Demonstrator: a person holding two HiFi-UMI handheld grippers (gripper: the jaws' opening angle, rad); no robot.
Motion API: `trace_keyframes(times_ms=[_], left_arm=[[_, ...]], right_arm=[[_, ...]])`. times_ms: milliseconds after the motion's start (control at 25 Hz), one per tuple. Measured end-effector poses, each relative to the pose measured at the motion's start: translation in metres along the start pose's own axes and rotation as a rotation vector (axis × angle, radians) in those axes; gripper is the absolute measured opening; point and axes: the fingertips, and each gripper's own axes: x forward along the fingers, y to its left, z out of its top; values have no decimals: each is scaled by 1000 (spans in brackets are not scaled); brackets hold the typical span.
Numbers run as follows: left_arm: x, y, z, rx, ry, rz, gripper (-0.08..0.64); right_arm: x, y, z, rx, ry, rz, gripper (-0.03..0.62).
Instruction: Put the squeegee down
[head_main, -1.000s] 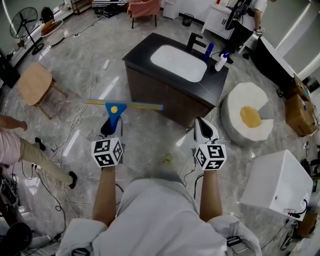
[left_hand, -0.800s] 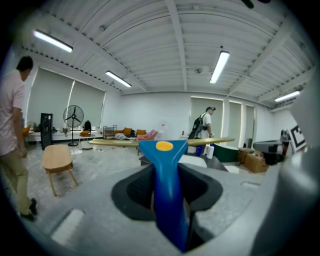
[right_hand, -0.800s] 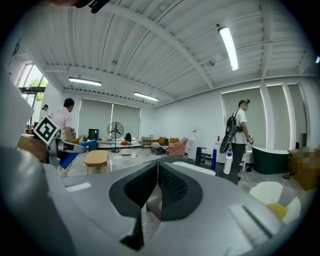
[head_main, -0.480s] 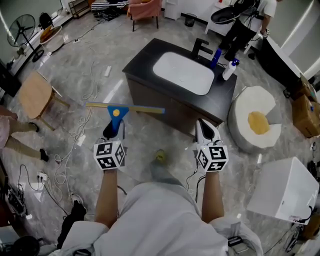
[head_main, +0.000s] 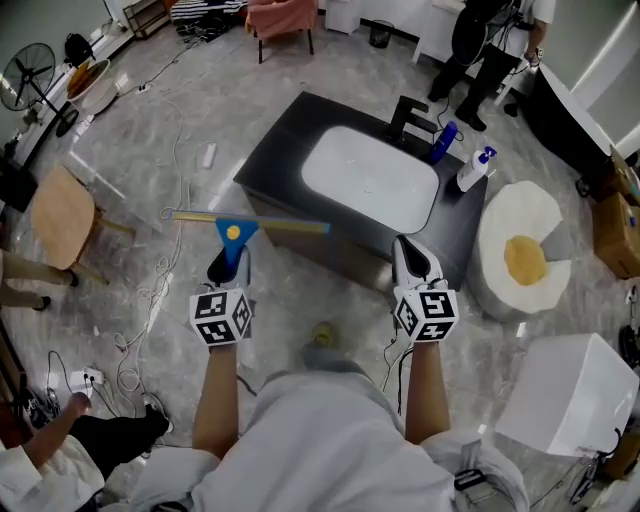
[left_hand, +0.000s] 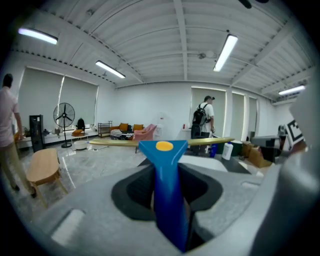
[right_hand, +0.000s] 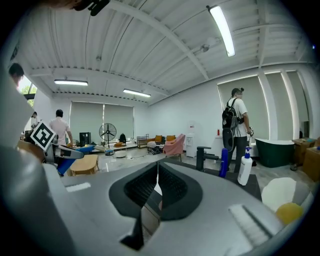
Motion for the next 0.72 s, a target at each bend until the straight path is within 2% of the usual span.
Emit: trace_keyframes(times_ms=[320,720], left_arm=[[81,10,43,20,17,1,130],[168,11,87,60,-9,-37,130]], right_arm=[[83,-26,18,3,24,37,9],[146,-70,43,30,-26,1,9]])
